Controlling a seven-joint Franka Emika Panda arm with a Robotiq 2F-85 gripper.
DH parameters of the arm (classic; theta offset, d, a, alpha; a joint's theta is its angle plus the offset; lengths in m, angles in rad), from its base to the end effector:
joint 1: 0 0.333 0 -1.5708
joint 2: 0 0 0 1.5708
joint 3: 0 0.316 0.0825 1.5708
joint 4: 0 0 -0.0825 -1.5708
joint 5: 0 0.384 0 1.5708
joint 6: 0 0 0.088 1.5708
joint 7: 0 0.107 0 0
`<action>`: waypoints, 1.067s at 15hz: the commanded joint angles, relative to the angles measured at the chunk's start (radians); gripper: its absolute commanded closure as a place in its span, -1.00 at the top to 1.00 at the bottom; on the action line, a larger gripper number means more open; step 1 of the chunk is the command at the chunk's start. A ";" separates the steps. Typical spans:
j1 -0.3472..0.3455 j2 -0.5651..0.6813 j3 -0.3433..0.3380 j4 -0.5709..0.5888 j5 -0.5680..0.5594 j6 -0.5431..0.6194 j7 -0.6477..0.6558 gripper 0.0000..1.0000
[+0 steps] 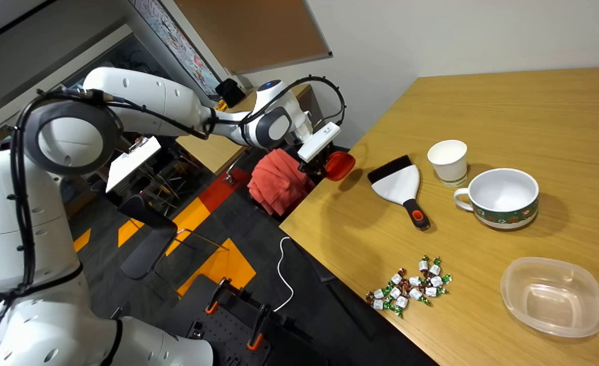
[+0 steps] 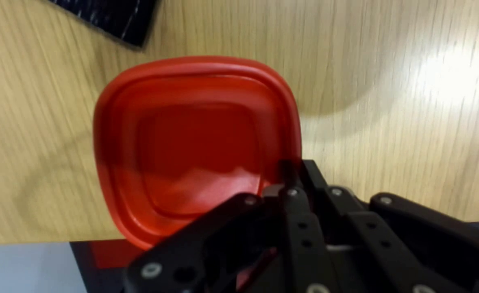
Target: Take the lid on the bowl and put it on the table
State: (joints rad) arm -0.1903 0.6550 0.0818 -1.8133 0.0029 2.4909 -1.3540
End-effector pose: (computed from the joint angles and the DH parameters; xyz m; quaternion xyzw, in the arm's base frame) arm 0.6483 -0.0741 0.1808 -0.8177 -0.5750 -0.0263 0.0109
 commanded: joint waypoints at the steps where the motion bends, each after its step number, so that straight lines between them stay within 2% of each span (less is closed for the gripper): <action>1: 0.009 0.051 0.010 0.057 -0.037 -0.037 -0.023 -0.96; 7: 0.005 0.127 0.030 0.124 -0.048 -0.095 -0.059 -0.96; 8: 0.007 0.135 0.031 0.134 -0.049 -0.109 -0.068 -0.47; 13: 0.036 0.091 0.004 0.114 -0.093 -0.100 -0.053 0.24; 16: 0.020 0.016 0.025 0.062 -0.092 -0.089 -0.070 0.72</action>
State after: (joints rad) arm -0.1713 0.7641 0.1027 -1.6929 -0.0810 2.4106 -1.4091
